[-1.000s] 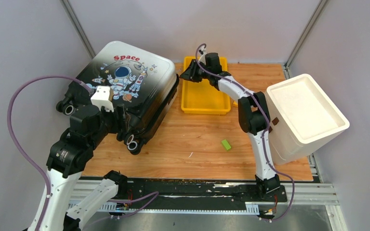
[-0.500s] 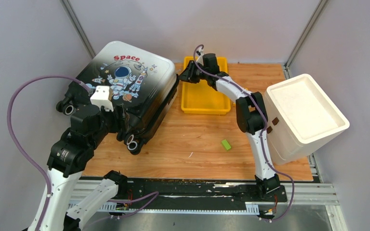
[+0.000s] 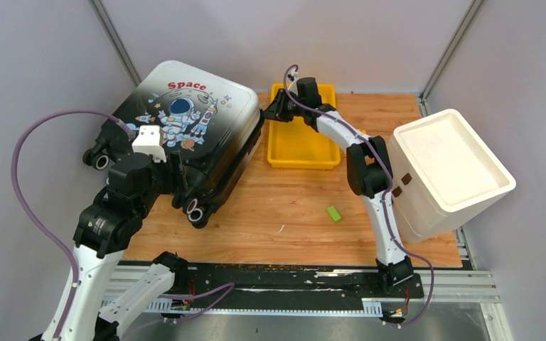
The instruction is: Open, take out, and arrange the luggage
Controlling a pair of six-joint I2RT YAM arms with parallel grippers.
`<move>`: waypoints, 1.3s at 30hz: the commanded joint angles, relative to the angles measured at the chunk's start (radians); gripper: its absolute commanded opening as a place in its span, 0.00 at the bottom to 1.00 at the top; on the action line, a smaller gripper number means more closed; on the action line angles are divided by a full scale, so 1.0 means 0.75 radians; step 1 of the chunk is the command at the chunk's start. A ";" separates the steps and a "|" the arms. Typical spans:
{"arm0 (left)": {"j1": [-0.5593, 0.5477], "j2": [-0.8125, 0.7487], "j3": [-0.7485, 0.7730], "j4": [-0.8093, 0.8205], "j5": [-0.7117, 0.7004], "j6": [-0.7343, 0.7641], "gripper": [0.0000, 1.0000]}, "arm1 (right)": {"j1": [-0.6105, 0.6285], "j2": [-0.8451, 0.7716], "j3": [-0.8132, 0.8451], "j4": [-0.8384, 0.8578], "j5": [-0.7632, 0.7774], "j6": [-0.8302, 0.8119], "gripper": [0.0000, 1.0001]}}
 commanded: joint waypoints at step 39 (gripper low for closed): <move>0.473 0.417 0.027 -0.467 -0.792 -0.940 0.75 | 0.517 -0.611 -1.012 -0.033 0.342 -0.119 0.00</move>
